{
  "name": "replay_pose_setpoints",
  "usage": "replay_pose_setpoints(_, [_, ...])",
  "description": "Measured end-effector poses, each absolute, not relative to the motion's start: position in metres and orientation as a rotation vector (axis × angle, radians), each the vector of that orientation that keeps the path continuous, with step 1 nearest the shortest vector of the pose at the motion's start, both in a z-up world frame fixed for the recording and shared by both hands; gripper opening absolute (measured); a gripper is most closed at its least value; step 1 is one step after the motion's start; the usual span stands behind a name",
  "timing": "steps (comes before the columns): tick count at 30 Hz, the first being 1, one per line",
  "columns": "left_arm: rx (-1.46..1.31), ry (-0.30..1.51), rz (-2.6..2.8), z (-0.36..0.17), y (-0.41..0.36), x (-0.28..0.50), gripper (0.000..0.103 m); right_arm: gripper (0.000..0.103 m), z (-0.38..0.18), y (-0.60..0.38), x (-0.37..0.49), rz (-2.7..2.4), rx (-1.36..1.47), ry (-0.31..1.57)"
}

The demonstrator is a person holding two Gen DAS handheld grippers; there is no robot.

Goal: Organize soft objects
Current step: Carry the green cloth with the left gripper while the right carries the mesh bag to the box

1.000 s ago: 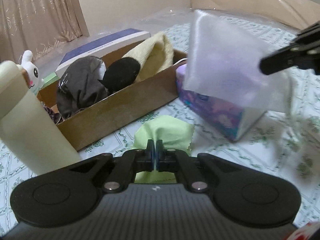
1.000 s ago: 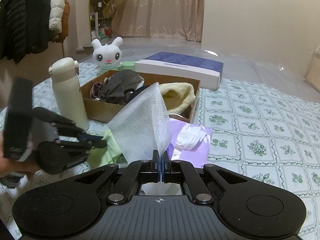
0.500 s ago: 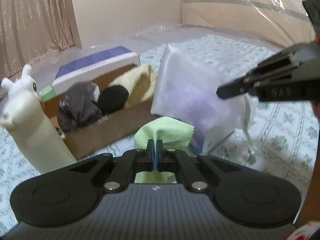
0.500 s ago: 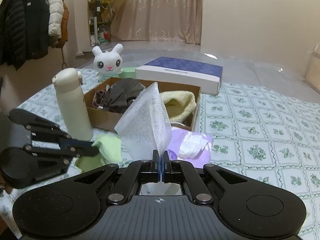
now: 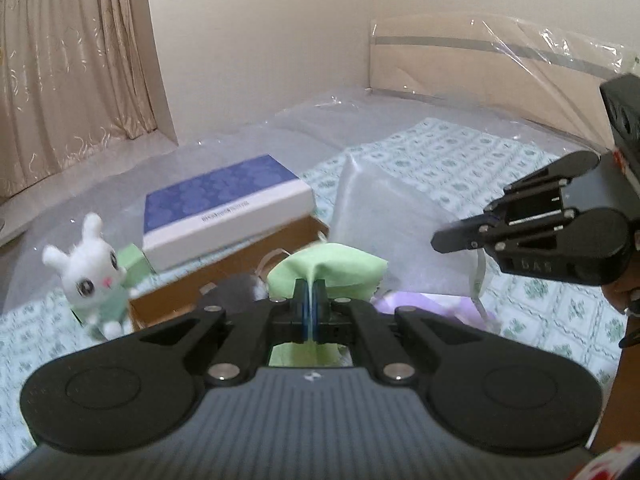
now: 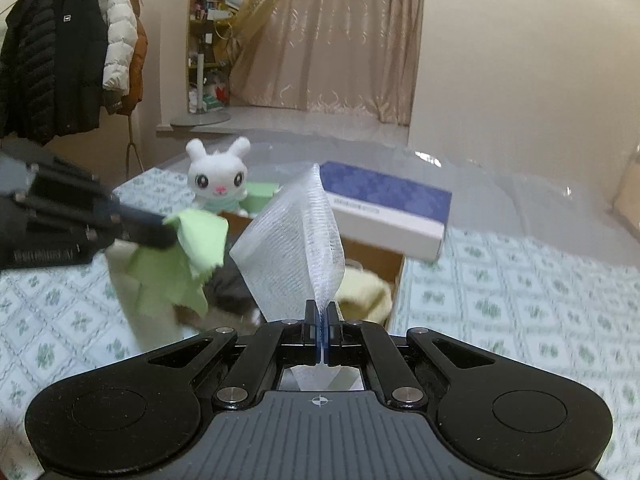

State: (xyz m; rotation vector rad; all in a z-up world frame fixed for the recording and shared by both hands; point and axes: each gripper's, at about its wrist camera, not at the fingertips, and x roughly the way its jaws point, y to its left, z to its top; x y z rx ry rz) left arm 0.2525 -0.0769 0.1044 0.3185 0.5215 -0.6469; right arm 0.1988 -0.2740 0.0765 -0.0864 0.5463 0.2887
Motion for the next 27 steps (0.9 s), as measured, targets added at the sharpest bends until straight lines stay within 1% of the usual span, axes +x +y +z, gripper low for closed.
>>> replay_pose_setpoints(6, [0.349,0.519,-0.612,0.130,-0.059,0.300,0.001,0.001,0.098,-0.267,0.235,0.301,-0.123,0.524])
replay_pose_setpoints(10, [0.348,0.541,-0.576,0.133,-0.042,0.333,0.001,0.001,0.109,-0.265,0.265,0.311,-0.121,0.519])
replay_pose_setpoints(19, [0.331,0.586,-0.517,0.118,-0.014,0.394,0.001,0.001,0.124,-0.252,0.332,0.341,-0.089,0.500])
replay_pose_setpoints(27, [0.330,0.629,-0.502,0.086,-0.010,0.425,0.001,0.001,0.114,-0.239,0.369,0.353,-0.082,0.511])
